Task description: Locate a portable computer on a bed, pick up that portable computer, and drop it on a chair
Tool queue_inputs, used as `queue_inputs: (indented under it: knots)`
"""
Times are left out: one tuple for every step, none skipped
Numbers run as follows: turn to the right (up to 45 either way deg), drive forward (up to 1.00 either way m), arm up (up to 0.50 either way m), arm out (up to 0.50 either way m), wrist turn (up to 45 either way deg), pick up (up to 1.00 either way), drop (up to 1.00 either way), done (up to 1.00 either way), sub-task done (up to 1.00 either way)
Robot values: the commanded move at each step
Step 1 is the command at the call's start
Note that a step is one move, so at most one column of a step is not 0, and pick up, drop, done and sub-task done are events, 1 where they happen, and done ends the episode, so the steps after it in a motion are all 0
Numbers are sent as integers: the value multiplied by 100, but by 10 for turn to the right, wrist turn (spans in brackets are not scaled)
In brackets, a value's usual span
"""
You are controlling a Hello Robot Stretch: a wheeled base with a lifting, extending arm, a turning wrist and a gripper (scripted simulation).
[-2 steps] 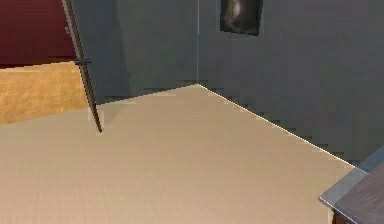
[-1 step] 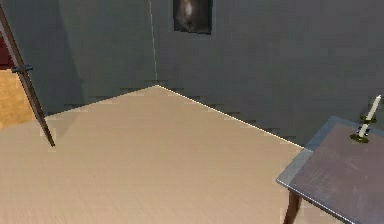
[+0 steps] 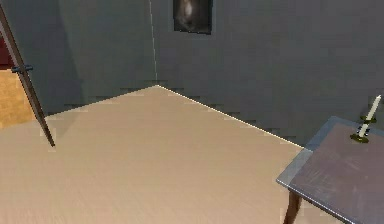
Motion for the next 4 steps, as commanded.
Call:
queue_inputs:
  knots:
    - [0, 0, 0, 0, 450, 0, 0, 0, 0]
    - [0, 0, 0, 0, 450, 0, 0, 0, 0]
    - [0, 0, 0, 0, 300, 0, 0, 0, 0]
    - [0, 0, -32, 0, 0, 0, 0, 0, 0]
